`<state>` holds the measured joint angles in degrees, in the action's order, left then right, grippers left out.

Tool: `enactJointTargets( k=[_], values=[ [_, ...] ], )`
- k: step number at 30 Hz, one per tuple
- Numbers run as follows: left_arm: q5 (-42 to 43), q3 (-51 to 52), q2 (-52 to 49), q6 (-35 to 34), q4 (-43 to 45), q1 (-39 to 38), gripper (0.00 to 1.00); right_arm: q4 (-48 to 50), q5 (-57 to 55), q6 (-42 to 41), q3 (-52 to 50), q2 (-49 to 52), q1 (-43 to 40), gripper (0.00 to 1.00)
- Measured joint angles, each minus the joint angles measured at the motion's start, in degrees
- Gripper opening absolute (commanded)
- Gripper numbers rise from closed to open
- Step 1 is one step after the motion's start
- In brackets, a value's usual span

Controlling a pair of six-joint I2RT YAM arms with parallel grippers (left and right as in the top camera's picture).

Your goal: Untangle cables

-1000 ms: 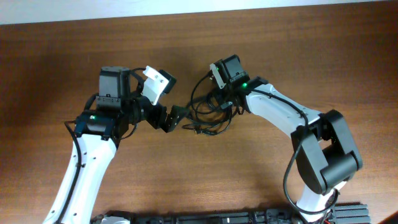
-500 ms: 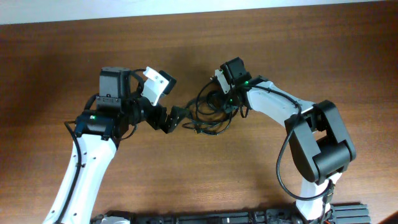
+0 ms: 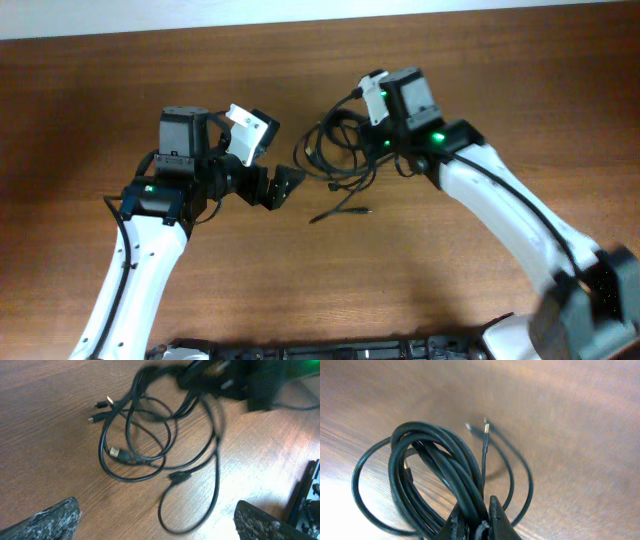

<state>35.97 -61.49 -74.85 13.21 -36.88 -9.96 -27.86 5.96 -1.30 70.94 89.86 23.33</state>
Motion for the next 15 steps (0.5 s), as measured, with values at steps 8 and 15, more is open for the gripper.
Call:
enactJointTargets(
  k=[8,15],
  values=[
    [13.27,0.09,-0.07,-2.08,9.42,-0.02,0.93,-0.28,8.63,0.26,0.0,-9.05,0.0,0.04],
    [20.55,0.09,-0.07,-19.98,12.5,-0.02,0.99,0.07,12.37,0.28,0.0,-9.05,0.0,0.04]
  ],
)
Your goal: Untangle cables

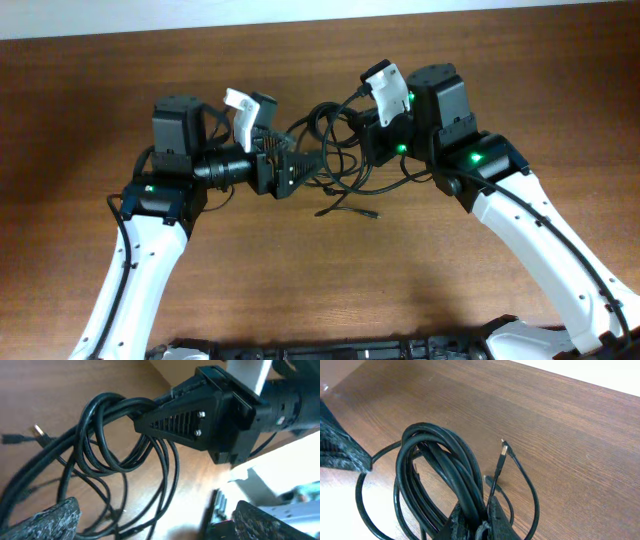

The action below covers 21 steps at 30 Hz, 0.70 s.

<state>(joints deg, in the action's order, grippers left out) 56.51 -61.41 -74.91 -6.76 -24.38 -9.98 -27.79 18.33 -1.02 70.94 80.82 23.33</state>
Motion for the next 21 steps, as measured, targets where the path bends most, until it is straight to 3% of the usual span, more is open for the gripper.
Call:
enactJointTargets(
  k=[5,12,13,14,16,20,21],
  values=[
    [0.39,0.0,0.0,-5.77,0.02,0.0,0.99,3.02,7.32,0.0,0.0,0.0,0.0,0.04],
    [-0.42,0.0,0.0,-6.84,1.79,-0.04,1.0,3.41,15.19,-0.04,0.0,0.0,-0.04,0.04],
    [-0.61,0.0,0.0,-7.04,2.56,-0.04,0.91,3.41,16.28,-0.02,0.0,0.0,-0.04,0.04],
    [-0.83,0.0,0.0,-7.19,3.06,-0.04,0.43,3.43,17.09,-0.07,0.0,0.0,-0.07,0.04],
    [-1.05,0.0,0.0,-7.69,3.67,-0.04,0.0,3.43,17.99,-0.02,0.0,0.0,-0.07,0.04],
    [-2.47,0.0,0.0,-7.65,3.8,0.02,0.0,3.23,19.28,-0.04,0.0,-0.26,-0.24,0.05],
    [-2.43,0.0,0.0,-7.65,3.85,0.02,0.0,2.95,19.32,-0.04,0.0,-0.26,-0.24,0.18]
  ],
)
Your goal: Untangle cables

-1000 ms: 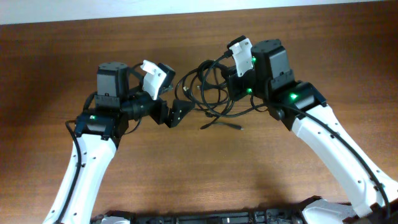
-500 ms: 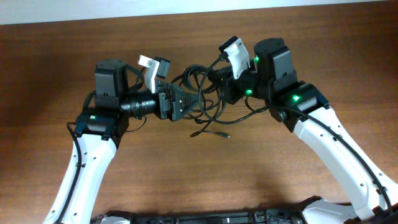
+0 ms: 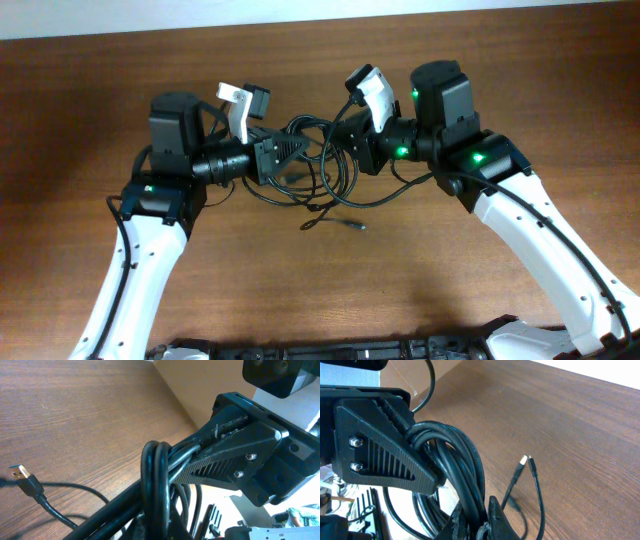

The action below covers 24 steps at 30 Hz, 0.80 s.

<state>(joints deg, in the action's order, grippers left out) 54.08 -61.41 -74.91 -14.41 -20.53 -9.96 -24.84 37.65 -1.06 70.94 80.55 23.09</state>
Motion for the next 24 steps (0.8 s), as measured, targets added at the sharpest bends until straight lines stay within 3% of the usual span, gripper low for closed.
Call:
enactJointTargets(
  k=[1,2,5,8,14,17,24],
  values=[
    [-0.02,0.0,0.0,0.0,-0.02,0.0,0.0,-0.33,0.0,-0.2,0.0,0.0,0.0,0.52],
    [0.07,0.0,0.0,0.0,0.04,-0.13,0.0,-0.66,0.39,0.09,0.0,0.0,0.02,0.64],
    [-0.11,0.0,0.0,3.17,-0.11,-0.15,0.0,-3.08,-2.1,0.98,0.0,-0.04,0.02,0.66],
    [-2.25,0.02,0.0,9.03,-3.8,-0.15,0.0,-3.43,-3.45,6.29,0.0,-0.04,0.02,0.54],
    [-2.71,0.02,0.0,12.94,-5.11,-0.68,0.0,-3.43,-3.96,13.22,0.0,-0.04,0.02,0.51],
    [-2.78,0.02,0.0,13.33,-4.07,-4.09,0.0,-3.26,-3.41,13.88,0.0,-0.04,0.04,0.04],
    [-7.67,0.0,0.0,10.69,-3.21,-5.2,0.0,-3.61,-3.63,14.99,0.0,-0.15,0.28,0.04]
  ],
)
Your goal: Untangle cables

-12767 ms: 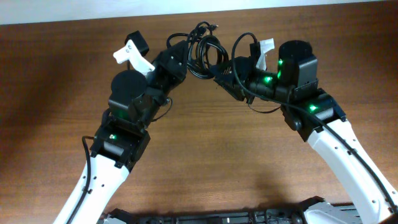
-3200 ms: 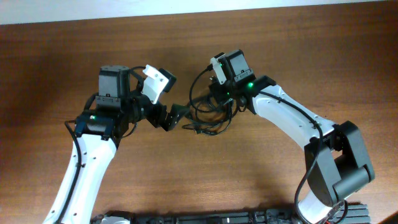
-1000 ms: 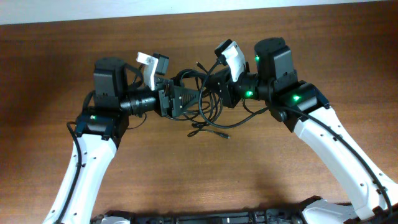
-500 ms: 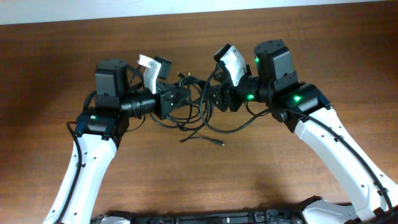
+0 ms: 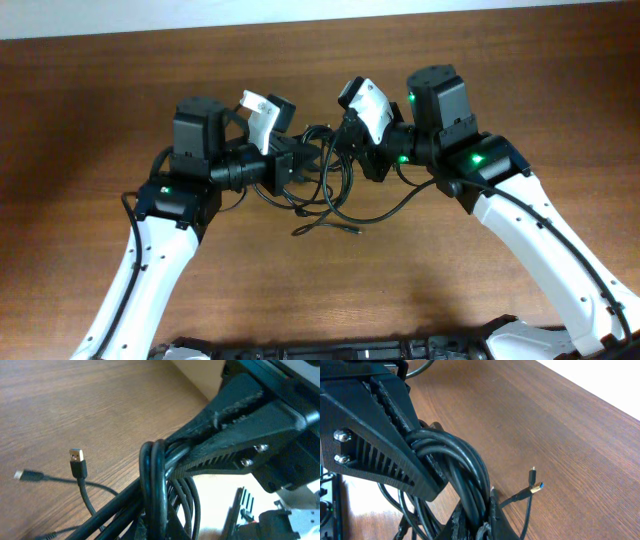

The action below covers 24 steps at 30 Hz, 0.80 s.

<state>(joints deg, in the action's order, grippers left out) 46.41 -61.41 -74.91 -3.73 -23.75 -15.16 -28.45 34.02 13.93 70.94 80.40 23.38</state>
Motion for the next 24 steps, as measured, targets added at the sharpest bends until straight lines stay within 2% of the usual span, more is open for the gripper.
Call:
enactJointTargets(
  k=[3,6,10,12,14,15,18,20,22,23,24],
  values=[
    [-6.12,-0.15,0.02,-6.19,-1.53,-0.83,0.0,-0.07,-1.07,-0.74,-0.02,0.04,-0.02,0.04],
    [-14.27,-0.2,0.0,-13.07,-3.28,-0.68,0.0,0.15,-5.18,-4.96,-0.02,0.04,-0.46,0.04],
    [-19.17,-0.11,-0.11,-16.94,-4.52,2.23,0.0,0.35,-9.18,-9.64,0.0,0.0,-2.91,0.04],
    [-19.74,-0.11,-0.11,-17.38,-4.52,3.04,0.0,-0.44,-10.19,-10.82,0.0,0.0,-3.34,0.12],
    [-18.49,-0.09,-0.11,-16.2,-4.31,3.08,0.0,-1.51,-10.03,-10.56,0.0,0.0,-3.37,0.41],
    [-16.65,-0.09,-0.11,-14.21,-4.22,3.08,0.0,-1.99,-8.68,-8.87,0.0,0.0,-3.37,0.47],
    [-5.33,-0.09,-0.11,-3.69,-4.13,3.08,0.0,-3.08,0.02,0.55,0.0,0.0,-3.37,0.51],
    [-0.35,-0.09,-0.11,0.52,-4.11,3.06,0.0,-3.08,2.23,3.74,0.0,0.0,-3.08,0.5],
    [3.06,-0.09,-0.11,3.48,-4.11,3.08,0.0,-3.08,3.87,6.05,0.0,0.0,-2.19,0.4],
    [4.0,-0.09,-0.11,4.24,-4.11,3.06,0.0,-3.06,4.31,6.84,0.0,0.0,-1.46,0.32],
    [4.57,-0.09,-0.11,4.7,-4.11,3.06,0.0,-3.08,4.66,7.26,0.0,0.0,-0.61,0.12]
  ],
)
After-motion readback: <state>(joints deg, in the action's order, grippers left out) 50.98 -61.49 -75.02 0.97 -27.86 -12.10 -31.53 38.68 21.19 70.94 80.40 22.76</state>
